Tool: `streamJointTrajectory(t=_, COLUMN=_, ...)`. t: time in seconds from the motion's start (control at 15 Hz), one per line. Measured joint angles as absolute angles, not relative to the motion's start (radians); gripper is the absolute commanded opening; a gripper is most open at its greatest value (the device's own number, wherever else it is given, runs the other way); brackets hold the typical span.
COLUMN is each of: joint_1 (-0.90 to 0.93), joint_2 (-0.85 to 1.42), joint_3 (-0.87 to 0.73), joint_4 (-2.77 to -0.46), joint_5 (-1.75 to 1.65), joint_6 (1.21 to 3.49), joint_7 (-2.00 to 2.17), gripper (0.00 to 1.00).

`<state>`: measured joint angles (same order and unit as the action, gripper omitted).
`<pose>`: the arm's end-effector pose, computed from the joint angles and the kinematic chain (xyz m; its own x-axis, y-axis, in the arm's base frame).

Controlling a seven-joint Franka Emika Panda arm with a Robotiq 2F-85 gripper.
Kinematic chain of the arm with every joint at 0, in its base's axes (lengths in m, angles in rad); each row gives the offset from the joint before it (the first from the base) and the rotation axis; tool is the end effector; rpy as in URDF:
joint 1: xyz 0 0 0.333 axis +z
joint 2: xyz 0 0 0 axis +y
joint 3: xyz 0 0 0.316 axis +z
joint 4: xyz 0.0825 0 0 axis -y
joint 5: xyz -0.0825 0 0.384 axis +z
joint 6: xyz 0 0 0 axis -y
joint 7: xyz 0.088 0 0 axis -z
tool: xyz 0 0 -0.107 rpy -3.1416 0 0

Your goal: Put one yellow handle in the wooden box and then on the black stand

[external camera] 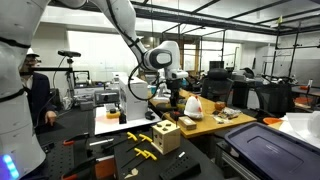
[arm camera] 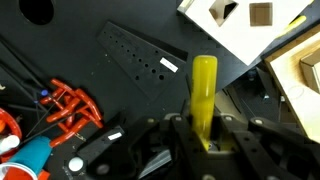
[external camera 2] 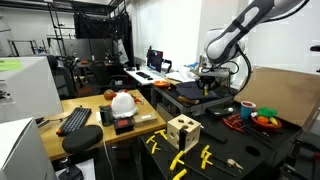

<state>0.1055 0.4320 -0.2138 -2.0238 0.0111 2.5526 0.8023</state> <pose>0.6098 -0.0623 0.2482 0.6185 -0.7746 0.1322 -0.7797 -0.6259 -0.0191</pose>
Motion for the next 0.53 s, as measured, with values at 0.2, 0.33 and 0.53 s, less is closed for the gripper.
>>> streamJointTrajectory(t=0.2, joint_1=0.079, joint_2=0.432, joint_3=-0.214, joint_4=-2.045, joint_5=0.020, joint_6=2.553, joint_7=0.810, gripper=0.04)
streamJointTrajectory(t=0.33, joint_1=0.059, joint_2=0.433, joint_3=-0.214, joint_4=-2.057, joint_5=0.033, joint_6=2.554, joint_7=0.810, gripper=0.04)
streamJointTrajectory(t=0.53, joint_1=0.031, joint_2=0.440, joint_3=-0.210, joint_4=-2.074, joint_5=0.067, joint_6=2.574, joint_7=0.808, gripper=0.04)
